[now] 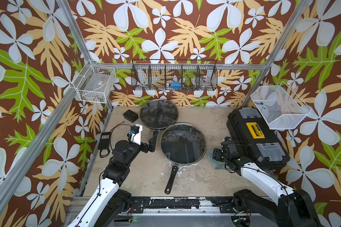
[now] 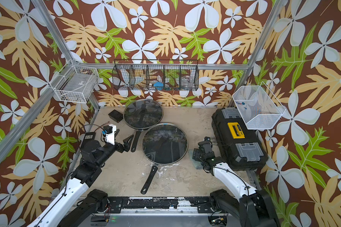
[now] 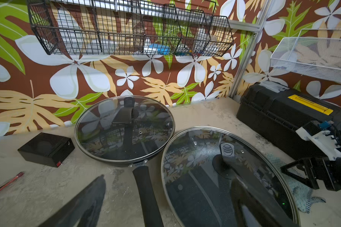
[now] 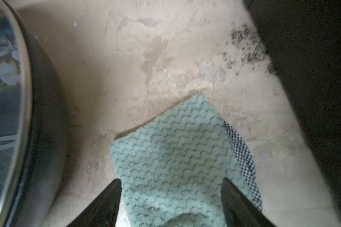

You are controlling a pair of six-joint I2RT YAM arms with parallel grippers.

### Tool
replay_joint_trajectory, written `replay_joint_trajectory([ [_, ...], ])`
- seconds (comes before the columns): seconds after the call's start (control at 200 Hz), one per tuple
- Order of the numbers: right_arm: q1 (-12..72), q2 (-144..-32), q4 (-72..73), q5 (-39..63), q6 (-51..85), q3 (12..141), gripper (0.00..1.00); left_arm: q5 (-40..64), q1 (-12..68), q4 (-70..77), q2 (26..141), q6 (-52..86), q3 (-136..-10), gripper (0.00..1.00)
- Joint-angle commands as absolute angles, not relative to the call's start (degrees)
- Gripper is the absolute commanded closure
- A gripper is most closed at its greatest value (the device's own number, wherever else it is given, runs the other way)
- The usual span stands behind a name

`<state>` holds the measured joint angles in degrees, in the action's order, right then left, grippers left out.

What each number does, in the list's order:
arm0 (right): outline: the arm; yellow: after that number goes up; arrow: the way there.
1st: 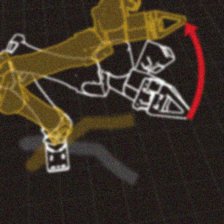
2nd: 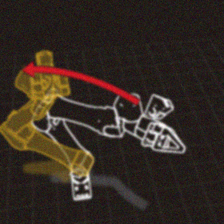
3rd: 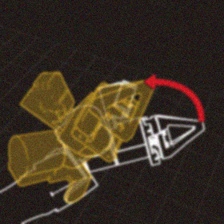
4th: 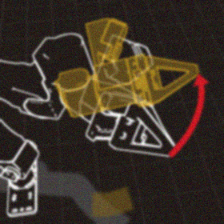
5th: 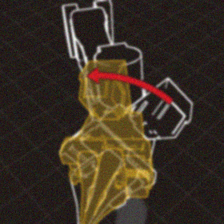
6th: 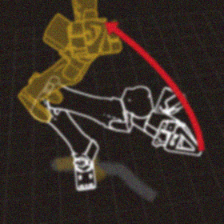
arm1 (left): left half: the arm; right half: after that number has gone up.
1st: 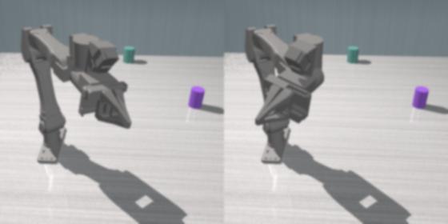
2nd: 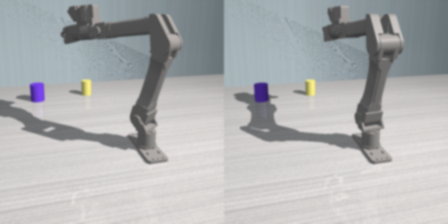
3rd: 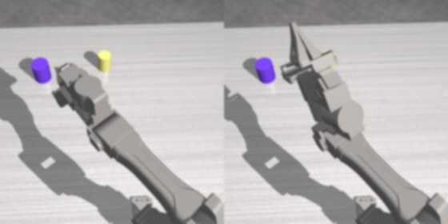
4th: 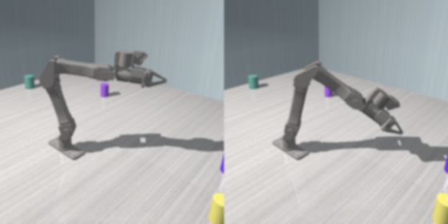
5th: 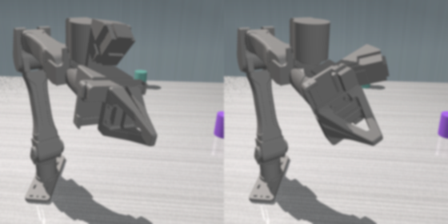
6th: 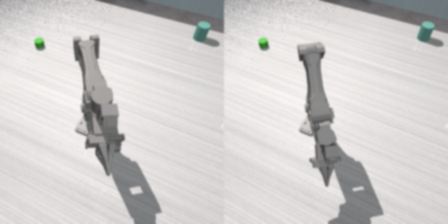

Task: Wipe the pot lid with a cloth
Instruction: Pick up the cleaning item at the center of the board.

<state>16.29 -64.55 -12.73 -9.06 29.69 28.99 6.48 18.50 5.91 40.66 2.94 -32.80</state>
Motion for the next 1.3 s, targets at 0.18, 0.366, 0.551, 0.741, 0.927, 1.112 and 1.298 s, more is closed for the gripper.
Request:
replay_joint_trajectory([
  [0.18, 13.8, -72.5, -15.7, -6.9, 28.0, 32.7, 0.26, 6.6, 18.5, 6.1, 39.8, 1.6, -32.5, 0.00],
  [0.366, 13.8, -75.5, -17.7, -5.4, 26.8, 34.5, 0.15, 6.8, 18.5, 6.1, 39.8, 1.7, -32.5, 0.00],
  [0.551, 14.0, -81.4, -21.7, -5.4, 26.5, 36.9, 0.17, 6.2, 18.5, 6.1, 39.5, 1.6, -32.4, 0.00],
  [0.741, 14.5, -87.5, -24.2, -4.4, 25.9, 39.4, 0.16, 6.7, 18.5, 6.1, 39.1, 1.6, -32.3, 0.00],
  [0.927, 14.7, -91.6, -25.2, -3.3, 25.9, 40.0, 0.33, 6.6, 18.6, 6.1, 38.3, 1.5, -32.3, 0.00],
  [1.112, 14.7, -90.3, -24.8, -3.8, 27.0, 38.8, 0.76, 6.5, 18.5, 5.7, 37.8, 1.2, -32.3, 0.00],
  [1.298, 14.6, -85.4, -25.4, -5.2, 27.7, 40.3, 1.00, 7.1, 18.5, 5.9, 37.9, 1.9, -32.3, 0.00],
])
